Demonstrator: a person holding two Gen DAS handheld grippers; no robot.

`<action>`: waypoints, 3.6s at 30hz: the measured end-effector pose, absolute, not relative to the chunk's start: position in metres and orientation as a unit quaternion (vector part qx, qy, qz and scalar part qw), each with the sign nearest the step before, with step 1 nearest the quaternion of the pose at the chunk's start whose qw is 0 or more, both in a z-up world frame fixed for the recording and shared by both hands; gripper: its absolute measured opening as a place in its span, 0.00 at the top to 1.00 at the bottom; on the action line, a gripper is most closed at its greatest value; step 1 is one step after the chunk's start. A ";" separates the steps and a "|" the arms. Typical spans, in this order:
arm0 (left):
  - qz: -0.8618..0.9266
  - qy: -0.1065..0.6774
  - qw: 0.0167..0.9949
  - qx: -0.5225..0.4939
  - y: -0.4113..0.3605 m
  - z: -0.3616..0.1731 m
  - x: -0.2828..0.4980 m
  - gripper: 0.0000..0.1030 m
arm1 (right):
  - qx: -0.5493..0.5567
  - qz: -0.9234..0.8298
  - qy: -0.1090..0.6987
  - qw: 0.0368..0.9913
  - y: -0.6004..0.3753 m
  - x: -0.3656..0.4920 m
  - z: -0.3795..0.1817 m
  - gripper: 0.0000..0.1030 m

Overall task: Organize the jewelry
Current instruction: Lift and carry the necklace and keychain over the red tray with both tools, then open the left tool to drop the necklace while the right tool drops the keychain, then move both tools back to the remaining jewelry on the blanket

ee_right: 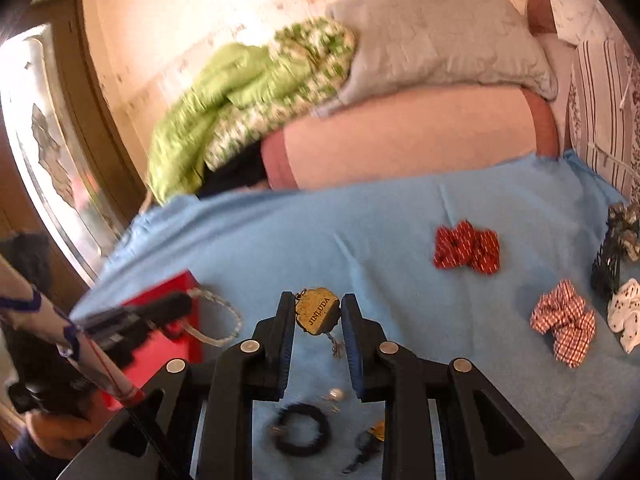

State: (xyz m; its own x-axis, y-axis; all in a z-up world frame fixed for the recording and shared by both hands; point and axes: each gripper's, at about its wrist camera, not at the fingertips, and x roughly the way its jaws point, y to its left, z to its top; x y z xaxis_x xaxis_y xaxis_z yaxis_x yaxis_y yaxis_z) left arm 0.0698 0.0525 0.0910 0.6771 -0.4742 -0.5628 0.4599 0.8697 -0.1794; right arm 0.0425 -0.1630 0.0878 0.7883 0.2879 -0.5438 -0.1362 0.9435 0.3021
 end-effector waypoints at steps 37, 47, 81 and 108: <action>-0.112 0.365 0.920 -0.091 0.255 0.055 0.065 0.95 | 0.090 0.264 0.347 0.895 0.033 0.065 0.091 0.76; -0.082 0.420 0.897 -0.110 0.267 0.032 0.075 0.95 | 0.083 0.273 0.395 0.873 0.070 0.089 0.058 0.75; -0.066 0.395 0.909 -0.115 0.260 0.048 0.068 0.93 | 0.105 0.249 0.454 0.849 0.052 0.098 0.018 0.73; -0.256 0.445 0.851 -0.108 0.089 0.030 0.024 0.87 | 0.279 0.112 0.436 0.848 -0.195 0.031 0.007 0.73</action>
State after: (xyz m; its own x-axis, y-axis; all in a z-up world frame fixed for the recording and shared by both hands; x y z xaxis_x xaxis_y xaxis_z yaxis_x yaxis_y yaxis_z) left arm 0.0244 0.0895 0.0300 0.4726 -0.5325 -0.7022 0.3401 0.8453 -0.4121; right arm 0.0309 -0.1954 0.0067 0.5952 0.4328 -0.6771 0.0530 0.8196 0.5705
